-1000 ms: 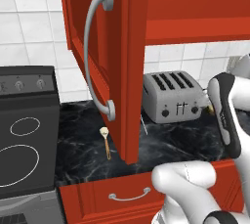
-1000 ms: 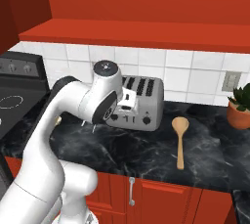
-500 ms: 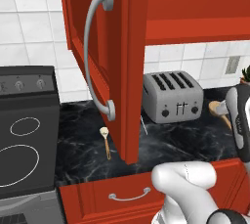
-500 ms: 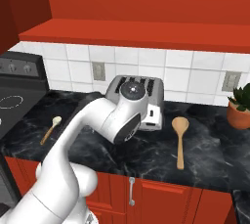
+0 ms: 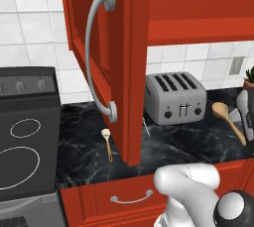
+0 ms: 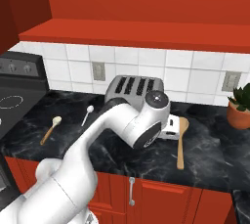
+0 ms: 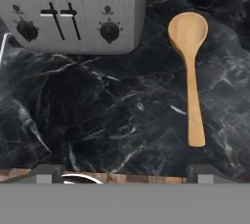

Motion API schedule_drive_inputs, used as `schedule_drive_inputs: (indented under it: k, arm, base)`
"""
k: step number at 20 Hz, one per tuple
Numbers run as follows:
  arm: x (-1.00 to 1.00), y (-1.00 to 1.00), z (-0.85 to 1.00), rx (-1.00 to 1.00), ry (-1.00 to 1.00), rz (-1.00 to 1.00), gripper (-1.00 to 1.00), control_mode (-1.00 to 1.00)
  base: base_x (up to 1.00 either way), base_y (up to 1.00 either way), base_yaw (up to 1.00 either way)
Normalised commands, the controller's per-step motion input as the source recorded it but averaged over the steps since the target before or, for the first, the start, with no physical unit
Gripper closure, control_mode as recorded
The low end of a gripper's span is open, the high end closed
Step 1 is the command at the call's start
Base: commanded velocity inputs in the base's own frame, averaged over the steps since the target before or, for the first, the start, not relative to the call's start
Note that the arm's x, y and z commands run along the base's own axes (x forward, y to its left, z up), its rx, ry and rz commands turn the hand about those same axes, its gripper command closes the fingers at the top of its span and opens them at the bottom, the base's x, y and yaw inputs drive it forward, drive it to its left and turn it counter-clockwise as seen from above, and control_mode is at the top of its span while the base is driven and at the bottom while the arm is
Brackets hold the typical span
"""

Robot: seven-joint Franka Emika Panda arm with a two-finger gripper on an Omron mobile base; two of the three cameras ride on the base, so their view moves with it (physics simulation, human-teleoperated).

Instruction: Organize the utensils by type. Pick up the wooden spoons from the counter and place them in the open cabinet. Then pick up the metallic utensils from the counter and place them in the open drawer.

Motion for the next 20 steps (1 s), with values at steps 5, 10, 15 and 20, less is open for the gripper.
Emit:
schedule_drive_inputs:
  k: [5, 10, 15, 20]
  arm:
    - [0.26, -0.38, -0.33, -0.06, 0.2, 0.0, -1.0, -1.0]
    - [0.21, -0.36, -0.35, 0.0, 0.06, 0.0, -1.0, -1.0]
    - [0.18, -0.35, -0.48, 0.0, 0.0, 0.0, -1.0, -1.0]
    - [0.28, -0.13, -0.35, 0.0, 0.0, 0.0, -1.0, -1.0]
  base:
    - [0.0, 0.0, 0.0]
    - [0.0, 0.0, 0.0]
    - [0.0, 0.0, 0.0]
    - [0.0, 0.0, 0.0]
